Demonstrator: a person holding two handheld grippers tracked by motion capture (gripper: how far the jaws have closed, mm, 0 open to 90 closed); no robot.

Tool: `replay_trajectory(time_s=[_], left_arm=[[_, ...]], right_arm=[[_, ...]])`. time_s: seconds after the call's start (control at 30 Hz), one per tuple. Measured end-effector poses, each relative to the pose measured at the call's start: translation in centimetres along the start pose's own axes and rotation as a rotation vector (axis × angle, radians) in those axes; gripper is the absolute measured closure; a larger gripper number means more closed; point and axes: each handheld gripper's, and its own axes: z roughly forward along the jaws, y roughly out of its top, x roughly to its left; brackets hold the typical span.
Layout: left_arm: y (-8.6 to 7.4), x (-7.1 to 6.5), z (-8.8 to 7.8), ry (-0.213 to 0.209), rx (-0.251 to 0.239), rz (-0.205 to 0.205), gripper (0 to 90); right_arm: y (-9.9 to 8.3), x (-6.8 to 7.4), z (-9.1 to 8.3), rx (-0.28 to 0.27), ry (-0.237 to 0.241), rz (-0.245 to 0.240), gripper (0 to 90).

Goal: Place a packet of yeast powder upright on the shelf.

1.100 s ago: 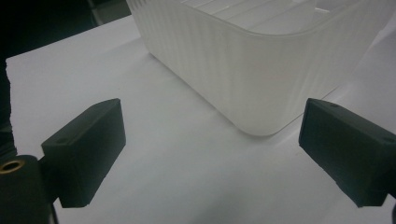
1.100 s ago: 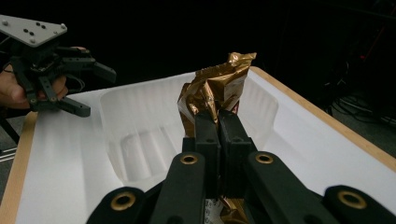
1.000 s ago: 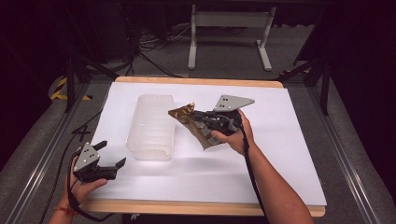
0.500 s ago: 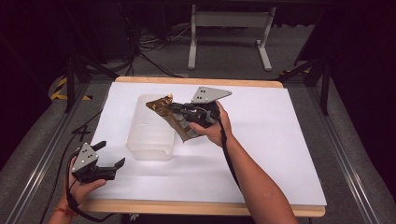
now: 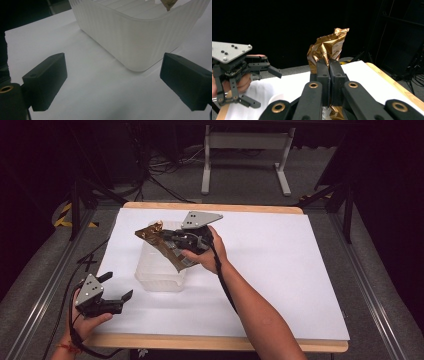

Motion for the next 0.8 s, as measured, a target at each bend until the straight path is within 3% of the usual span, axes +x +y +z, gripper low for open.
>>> replay_trajectory(time_s=[0.2, 0.53, 0.8], left_arm=[[-0.1, -0.2, -0.1, -0.003, -0.004, -0.002, 8.3], [-0.4, 0.0, -0.5, 0.001, -0.002, -0.007, 8.3], [-0.5, 0.0, -0.6, -0.002, -0.001, -0.014, 8.3]], right_arm=[[0.5, 0.3, 1.3, 0.005, 0.001, -0.017, 88.2], [0.6, -0.1, 4.4, 0.018, 0.013, -0.006, 88.2], [0.2, 0.0, 5.7, 0.023, 0.025, 0.003, 88.1]])
